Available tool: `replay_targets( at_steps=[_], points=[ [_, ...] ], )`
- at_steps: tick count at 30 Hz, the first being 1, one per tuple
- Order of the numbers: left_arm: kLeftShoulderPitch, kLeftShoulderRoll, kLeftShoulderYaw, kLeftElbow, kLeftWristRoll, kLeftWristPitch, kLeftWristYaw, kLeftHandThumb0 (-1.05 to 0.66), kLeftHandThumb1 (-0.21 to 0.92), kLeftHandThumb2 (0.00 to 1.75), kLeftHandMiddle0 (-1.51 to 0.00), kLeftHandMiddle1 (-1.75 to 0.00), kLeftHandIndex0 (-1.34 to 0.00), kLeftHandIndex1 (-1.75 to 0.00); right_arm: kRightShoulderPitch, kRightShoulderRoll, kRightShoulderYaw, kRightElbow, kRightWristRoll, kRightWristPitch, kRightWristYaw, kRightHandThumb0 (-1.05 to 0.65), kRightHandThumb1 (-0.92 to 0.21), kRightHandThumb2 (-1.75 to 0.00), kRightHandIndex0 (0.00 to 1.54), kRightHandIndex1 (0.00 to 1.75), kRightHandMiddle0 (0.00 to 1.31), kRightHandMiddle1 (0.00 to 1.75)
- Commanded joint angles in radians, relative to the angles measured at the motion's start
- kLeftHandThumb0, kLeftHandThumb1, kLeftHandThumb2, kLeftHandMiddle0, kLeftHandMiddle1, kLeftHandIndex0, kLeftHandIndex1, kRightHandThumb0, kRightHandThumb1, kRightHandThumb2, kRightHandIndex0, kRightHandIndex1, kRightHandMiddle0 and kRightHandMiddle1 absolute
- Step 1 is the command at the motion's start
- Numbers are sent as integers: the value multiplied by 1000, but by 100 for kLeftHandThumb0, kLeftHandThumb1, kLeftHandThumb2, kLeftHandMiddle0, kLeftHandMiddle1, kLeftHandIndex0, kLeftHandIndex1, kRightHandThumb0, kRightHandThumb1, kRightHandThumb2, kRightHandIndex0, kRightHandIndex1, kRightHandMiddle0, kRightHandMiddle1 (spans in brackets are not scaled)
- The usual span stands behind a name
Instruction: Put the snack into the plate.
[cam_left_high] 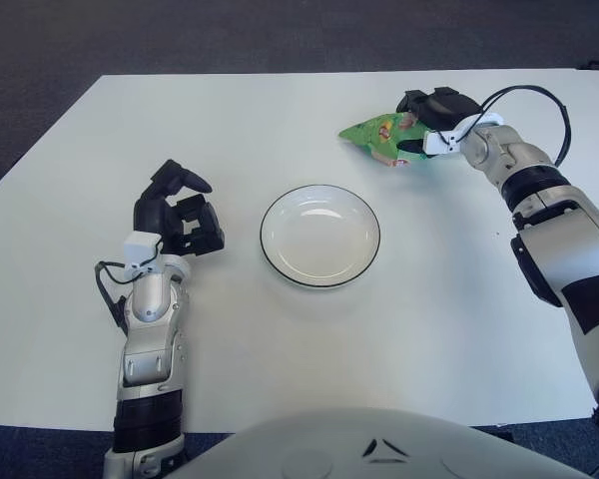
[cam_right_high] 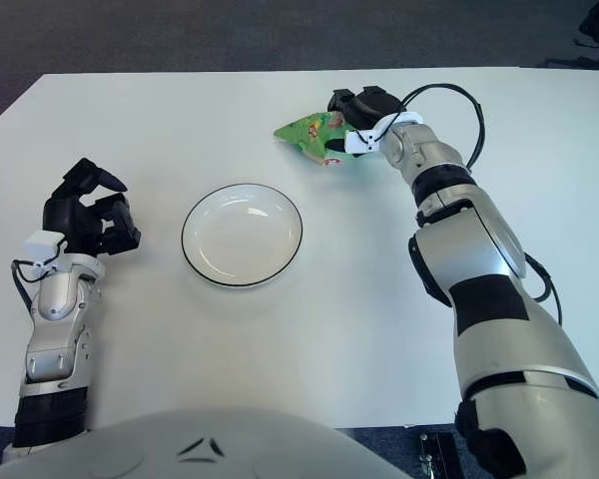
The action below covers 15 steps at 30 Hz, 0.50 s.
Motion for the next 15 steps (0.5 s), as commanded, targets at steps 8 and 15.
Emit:
replay_targets(
  at_steps=[8,15],
  points=[
    [72,-31,4,39,4,-10,9,-52,22,143,-134,-175,-69,-175,42,30,12,18,8,66,73,-94,-92,-100,0,32,0,75],
    [73,-36,4,43,21,-14,25,-52,23,143,-134,-175,-69,-175,55,35,15,20,10,100,123,-92,-92,-98,0,31,0,74]
  ],
)
